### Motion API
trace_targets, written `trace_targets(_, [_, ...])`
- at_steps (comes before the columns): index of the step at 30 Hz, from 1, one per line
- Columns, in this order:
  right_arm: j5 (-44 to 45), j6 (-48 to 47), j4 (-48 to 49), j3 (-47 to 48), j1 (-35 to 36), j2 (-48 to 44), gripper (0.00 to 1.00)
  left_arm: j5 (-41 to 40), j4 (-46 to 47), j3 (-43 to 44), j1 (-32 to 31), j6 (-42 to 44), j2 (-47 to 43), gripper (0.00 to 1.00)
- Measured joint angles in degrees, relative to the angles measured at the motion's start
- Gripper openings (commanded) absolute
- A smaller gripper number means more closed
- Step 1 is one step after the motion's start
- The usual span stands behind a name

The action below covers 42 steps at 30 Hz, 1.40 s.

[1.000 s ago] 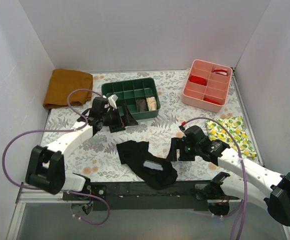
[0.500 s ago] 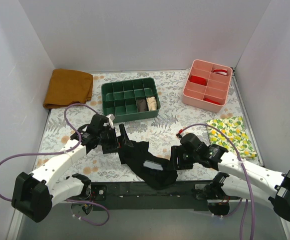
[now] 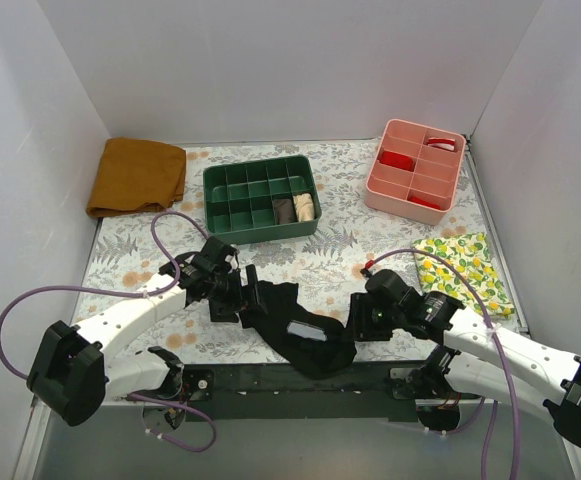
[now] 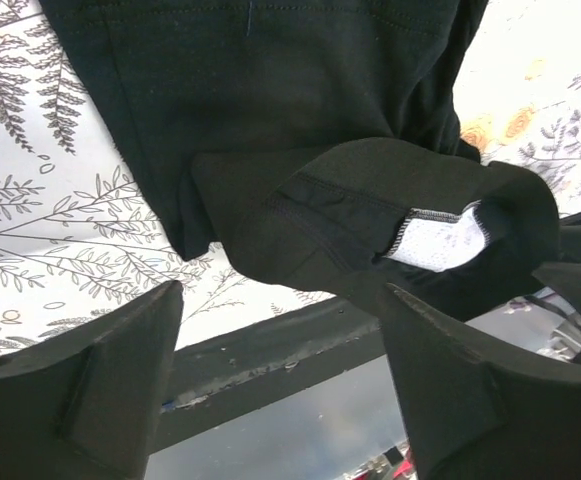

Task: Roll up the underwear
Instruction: Flatten out the underwear at the center of the board.

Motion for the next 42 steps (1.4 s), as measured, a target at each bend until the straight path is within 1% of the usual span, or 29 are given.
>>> trace_targets(1, [0.07, -0.04, -0.24, 0.00, 0.02, -0.22, 0.47, -0.22, -0.11, -0.02, -0.11, -0.17, 0.00, 0.68])
trace_targets(2, [0.11, -0.15, -0.37, 0.00, 0.02, -0.31, 0.44, -0.48, -0.26, -0.02, -0.17, -0.22, 0.00, 0.63])
trace_targets(3, [0.11, -0.37, -0.37, 0.00, 0.02, -0.28, 0.42, -0.87, -0.42, -0.02, -0.20, -0.46, 0.00, 0.62])
trace_targets(4, [0.09, -0.46, -0.37, 0.00, 0.02, -0.24, 0.40, -1.42, -0.63, 0.00, -0.20, -0.55, 0.04, 0.53])
trace_targets(6, [-0.02, -0.59, -0.33, 0.00, 0.02, -0.04, 0.39, -2.25, -0.94, -0.02, -0.20, -0.83, 0.35, 0.48])
trace_targets(7, [-0.15, -0.66, -0.31, 0.02, 0.02, 0.20, 0.39, -2.75, -1.05, 0.00, -0.20, -0.83, 0.79, 0.43])
trace_targets(8, [-0.28, -0.72, -0.28, 0.02, 0.02, 0.48, 0.38, -3.02, -1.05, 0.00, -0.20, -0.81, 1.40, 0.40])
trace_targets(9, [-0.33, -0.83, -0.28, 0.02, 0.04, 0.72, 0.33, -3.37, -1.05, 0.00, -0.20, -0.79, 2.21, 0.40])
trace_targets(10, [-0.33, -0.87, -0.28, 0.02, 0.07, 0.85, 0.32, -3.65, -1.05, 0.00, -0.20, -0.81, 2.89, 0.38])
trace_targets(11, [-0.31, -1.05, -0.28, 0.02, 0.09, 0.90, 0.28, -4.09, -1.03, 0.00, -0.20, -0.74, 3.80, 0.33])
trace_targets(12, [-0.33, -1.16, -0.26, 0.02, 0.13, 0.90, 0.22, -4.28, -1.01, 0.00, -0.20, -0.72, 4.44, 0.30])
trace_targets(15, [-0.33, -1.31, -0.28, 0.02, 0.26, 0.85, 0.18, -5.29, -0.85, 0.00, -0.24, -0.57, 5.99, 0.22])
trace_targets(16, [-0.33, -1.31, -0.31, 0.02, 0.28, 0.79, 0.12, -5.55, -0.76, 0.00, -0.26, -0.48, 6.36, 0.19])
trace_targets(17, [-0.31, -1.29, -0.31, 0.02, 0.28, 0.68, 0.09, -5.77, -0.72, 0.00, -0.31, -0.31, 6.64, 0.17])
trace_targets(18, [-0.31, -1.40, -0.33, 0.02, 0.28, 0.52, 0.02, -5.99, -0.63, 0.00, -0.35, -0.20, 6.88, 0.08])
trace_targets(20, [-0.28, -1.51, -0.37, 0.02, 0.28, 0.15, 0.01, -6.23, -0.55, 0.13, -0.42, -0.02, 7.17, 0.00])
trace_targets(25, [0.52, -1.57, -1.38, 1.22, 0.28, 0.04, 0.01, -6.82, -0.94, 2.58, -0.46, 0.76, 7.45, 0.00])
trace_targets(28, [3.52, -2.19, -2.95, 4.57, 0.28, 0.20, 0.01, -7.98, -2.51, 7.50, -0.46, 1.29, 7.39, 0.00])
trace_targets(32, [10.80, -4.79, -6.01, 14.01, 0.26, 3.23, 0.01, -10.45, -3.89, 16.70, -0.46, 2.40, 7.17, 0.00])
trace_targets(35, [17.31, -7.93, -8.57, 23.02, -0.09, 8.22, 0.01, -12.13, -4.92, 23.63, -0.46, 3.69, 7.43, 0.00])
trace_targets(36, [20.72, -9.81, -9.94, 27.56, -0.31, 10.99, 0.01, -12.90, -4.96, 25.55, -0.46, 4.04, 7.56, 0.00])
trace_targets(39, [24.59, -12.31, -11.85, 31.87, -1.57, 13.70, 0.01, -14.03, -5.01, 28.70, -0.44, 5.09, 8.17, 0.00])
trace_targets(42, [28.20, -15.41, -13.97, 36.39, -4.76, 15.54, 0.01, -14.43, -5.92, 32.41, -0.46, 6.32, 10.51, 0.00])
